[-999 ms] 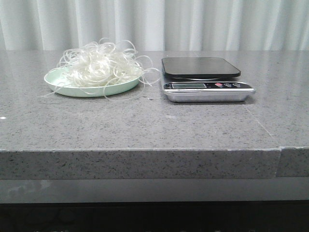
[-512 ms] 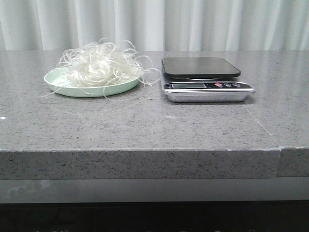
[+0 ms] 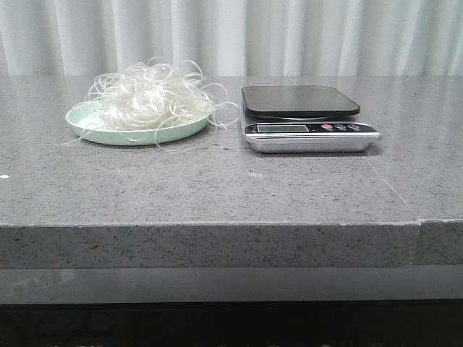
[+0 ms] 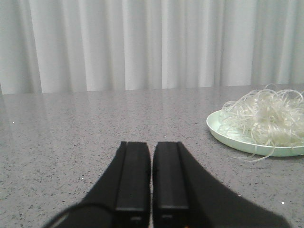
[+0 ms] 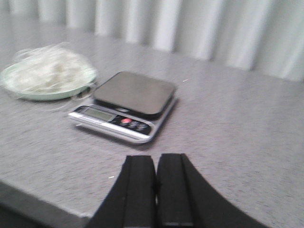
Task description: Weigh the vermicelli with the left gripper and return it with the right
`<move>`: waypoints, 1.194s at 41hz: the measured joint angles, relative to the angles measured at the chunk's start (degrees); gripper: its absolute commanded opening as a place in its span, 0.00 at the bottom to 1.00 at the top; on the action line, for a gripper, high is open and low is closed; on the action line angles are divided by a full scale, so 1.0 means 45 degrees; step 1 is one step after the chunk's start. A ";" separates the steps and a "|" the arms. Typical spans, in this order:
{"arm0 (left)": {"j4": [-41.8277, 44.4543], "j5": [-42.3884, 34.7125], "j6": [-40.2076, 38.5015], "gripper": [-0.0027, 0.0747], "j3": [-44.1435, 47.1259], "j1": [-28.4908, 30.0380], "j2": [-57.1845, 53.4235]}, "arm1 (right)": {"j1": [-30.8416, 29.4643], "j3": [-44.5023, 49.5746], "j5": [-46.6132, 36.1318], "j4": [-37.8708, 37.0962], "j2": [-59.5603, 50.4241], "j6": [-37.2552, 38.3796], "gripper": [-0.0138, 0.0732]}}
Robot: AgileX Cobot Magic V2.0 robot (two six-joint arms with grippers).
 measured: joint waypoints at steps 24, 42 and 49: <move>0.0000 0.0000 0.0000 0.22 0.0000 0.0000 0.0000 | -0.2963 0.4100 -0.3612 -0.0027 -0.1731 0.0000 0.34; 0.0000 0.0000 -0.0020 0.22 0.0000 0.0000 0.0000 | -0.2963 0.4100 -0.3668 0.1253 -0.1731 0.0000 0.34; 0.0000 0.0000 -0.0020 0.22 0.0000 0.0000 0.0000 | -0.2963 0.4100 -0.3688 0.1306 -0.1731 0.0000 0.34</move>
